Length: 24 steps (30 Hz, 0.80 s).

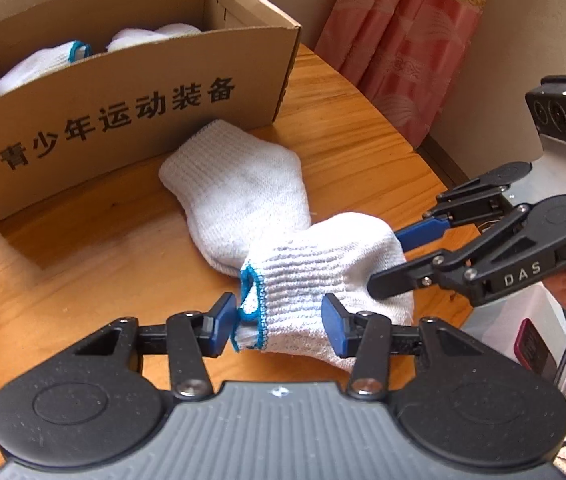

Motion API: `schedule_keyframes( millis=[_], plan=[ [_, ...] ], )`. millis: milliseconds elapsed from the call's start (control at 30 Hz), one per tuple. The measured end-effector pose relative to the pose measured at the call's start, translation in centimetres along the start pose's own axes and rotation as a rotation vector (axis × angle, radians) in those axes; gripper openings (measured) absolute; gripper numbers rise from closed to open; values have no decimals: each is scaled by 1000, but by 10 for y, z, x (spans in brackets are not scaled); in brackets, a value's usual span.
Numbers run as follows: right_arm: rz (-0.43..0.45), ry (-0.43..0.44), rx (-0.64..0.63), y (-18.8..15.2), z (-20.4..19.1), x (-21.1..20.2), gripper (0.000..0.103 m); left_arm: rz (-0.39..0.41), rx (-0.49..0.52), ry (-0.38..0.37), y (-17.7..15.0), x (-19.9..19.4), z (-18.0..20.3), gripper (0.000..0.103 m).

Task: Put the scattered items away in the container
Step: 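Close the left tool on the glove cuff while the right tool closes on its body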

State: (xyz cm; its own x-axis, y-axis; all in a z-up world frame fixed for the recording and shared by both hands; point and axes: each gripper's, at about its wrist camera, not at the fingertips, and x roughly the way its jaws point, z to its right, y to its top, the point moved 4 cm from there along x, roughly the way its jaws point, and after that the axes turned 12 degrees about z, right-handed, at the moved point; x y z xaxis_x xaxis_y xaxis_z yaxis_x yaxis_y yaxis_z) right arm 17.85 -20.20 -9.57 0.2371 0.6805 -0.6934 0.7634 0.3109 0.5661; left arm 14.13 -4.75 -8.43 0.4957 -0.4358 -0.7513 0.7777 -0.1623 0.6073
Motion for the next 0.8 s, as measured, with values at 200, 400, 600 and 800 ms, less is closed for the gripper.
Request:
schedule_keyframes(
  millis=[200, 400, 600, 800],
  plan=[
    [-20, 19, 10, -7, 3, 0, 54, 9, -21, -10, -1, 0, -3, 44],
    [-32, 21, 5, -12, 1, -4, 54, -6, -9, -23, 3, 8, 1, 44],
    [-18, 5, 20, -12, 3, -5, 54, -25, -11, -44, -1, 8, 4, 44],
    [-18, -11, 39, -9, 7, -6, 56, -21, -13, -33, -1, 1, 1, 44]
  ],
)
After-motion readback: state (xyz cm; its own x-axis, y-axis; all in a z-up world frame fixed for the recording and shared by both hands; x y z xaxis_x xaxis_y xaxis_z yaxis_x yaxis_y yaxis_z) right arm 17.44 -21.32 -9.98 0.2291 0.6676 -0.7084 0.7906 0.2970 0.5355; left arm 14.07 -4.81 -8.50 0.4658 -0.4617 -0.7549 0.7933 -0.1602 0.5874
